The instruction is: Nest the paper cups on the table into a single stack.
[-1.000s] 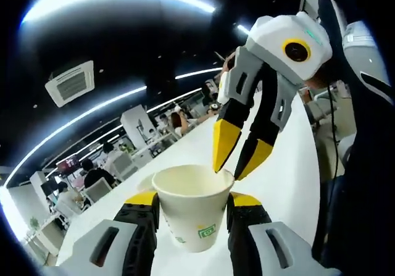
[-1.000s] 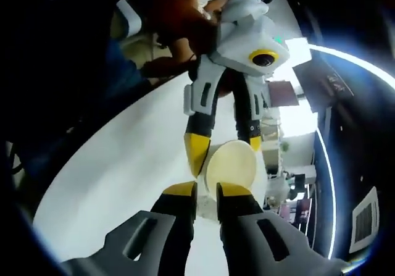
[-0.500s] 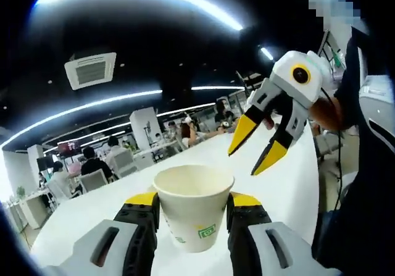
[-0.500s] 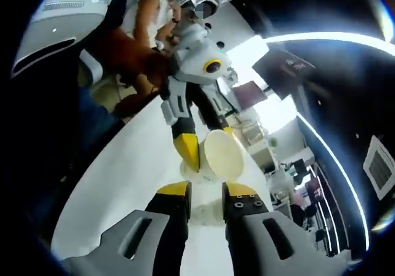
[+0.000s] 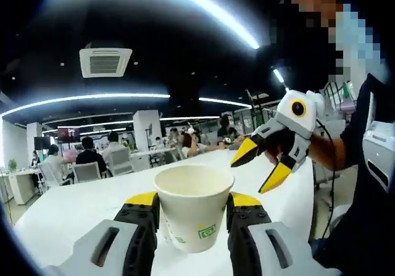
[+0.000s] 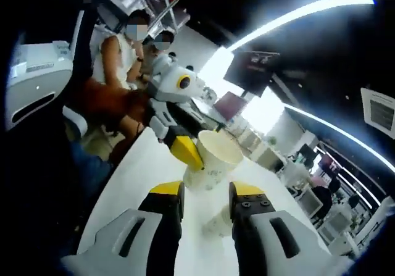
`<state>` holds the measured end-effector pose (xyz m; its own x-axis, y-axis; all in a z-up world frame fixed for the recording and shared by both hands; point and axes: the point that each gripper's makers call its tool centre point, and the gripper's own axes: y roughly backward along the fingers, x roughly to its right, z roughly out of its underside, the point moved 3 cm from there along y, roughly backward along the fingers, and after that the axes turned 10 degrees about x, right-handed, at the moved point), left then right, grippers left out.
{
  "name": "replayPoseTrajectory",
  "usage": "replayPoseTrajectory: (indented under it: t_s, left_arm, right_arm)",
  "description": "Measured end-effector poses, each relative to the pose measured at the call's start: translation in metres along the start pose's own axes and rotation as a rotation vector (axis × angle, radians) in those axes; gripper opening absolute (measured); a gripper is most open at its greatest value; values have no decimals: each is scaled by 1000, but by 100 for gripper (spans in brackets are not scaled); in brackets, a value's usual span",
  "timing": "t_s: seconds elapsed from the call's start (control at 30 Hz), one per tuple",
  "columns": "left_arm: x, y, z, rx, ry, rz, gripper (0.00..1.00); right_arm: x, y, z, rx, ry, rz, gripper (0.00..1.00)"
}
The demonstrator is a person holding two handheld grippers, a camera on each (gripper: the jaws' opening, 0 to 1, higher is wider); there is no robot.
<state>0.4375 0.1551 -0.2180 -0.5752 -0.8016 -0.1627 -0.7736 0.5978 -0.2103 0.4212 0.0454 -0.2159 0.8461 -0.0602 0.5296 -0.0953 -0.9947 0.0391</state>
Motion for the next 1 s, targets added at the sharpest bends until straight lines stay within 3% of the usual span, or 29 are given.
replayPoseTrajectory:
  t_s: [0.27, 0.6, 1.0]
  left_arm:
    - [-3, -12, -3, 15, 47, 1, 46]
    - [-10, -30, -9, 23, 66, 14, 46]
    - [-12, -45, -10, 18, 70, 27, 46]
  right_arm:
    - [19, 3, -4, 122, -240, 62, 34]
    - [47, 4, -8, 241, -438, 126, 37]
    - [61, 1, 2, 256, -537, 116, 41]
